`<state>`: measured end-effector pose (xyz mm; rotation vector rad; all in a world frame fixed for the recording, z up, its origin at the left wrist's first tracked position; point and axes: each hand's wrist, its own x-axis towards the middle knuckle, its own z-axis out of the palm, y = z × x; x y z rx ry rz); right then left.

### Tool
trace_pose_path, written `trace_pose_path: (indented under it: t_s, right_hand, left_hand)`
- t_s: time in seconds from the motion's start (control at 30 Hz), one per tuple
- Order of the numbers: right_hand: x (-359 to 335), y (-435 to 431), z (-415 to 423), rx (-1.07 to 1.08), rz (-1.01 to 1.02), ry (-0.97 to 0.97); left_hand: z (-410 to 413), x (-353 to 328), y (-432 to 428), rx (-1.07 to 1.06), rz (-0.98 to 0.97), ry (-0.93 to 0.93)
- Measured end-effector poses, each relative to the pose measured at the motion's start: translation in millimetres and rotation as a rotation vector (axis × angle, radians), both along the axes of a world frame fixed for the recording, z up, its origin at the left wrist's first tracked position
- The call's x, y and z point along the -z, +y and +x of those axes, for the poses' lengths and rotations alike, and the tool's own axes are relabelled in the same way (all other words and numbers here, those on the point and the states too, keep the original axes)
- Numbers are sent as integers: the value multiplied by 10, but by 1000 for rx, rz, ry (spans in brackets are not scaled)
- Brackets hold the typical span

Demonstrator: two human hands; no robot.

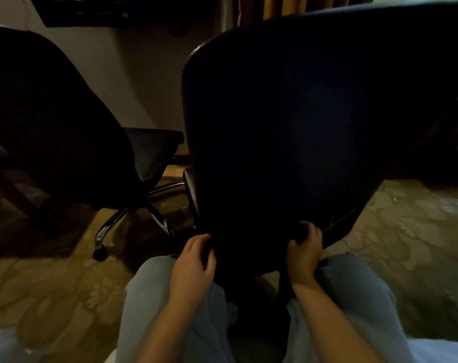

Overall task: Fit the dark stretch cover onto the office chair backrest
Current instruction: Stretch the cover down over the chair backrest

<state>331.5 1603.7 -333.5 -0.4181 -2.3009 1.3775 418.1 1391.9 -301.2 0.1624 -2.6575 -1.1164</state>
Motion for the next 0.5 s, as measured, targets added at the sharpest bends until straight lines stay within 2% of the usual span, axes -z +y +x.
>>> trace_pose_path:
  t_s: [0.1, 0.17, 0.23, 0.3, 0.37, 0.5]
  right_hand:
    - [46, -275, 94, -89, 117, -9]
    - [96, -468, 181, -264, 205, -8]
    - [111, -577, 244, -462, 214, -14]
    - [130, -583, 247, -571, 211, -35]
    - [133, -496, 194, -517, 226, -5]
    - [126, -141, 48, -264, 180, 91]
  left_hand:
    - [8, -1, -21, -36, 2, -23]
    - [7, -13, -33, -44, 3, -29]
    - [14, -29, -38, -55, 1, -31]
    - [30, -34, -40, -75, -5, -30]
    - [43, -22, -41, -76, -25, -41]
    - [28, 17, -28, -43, -53, -46]
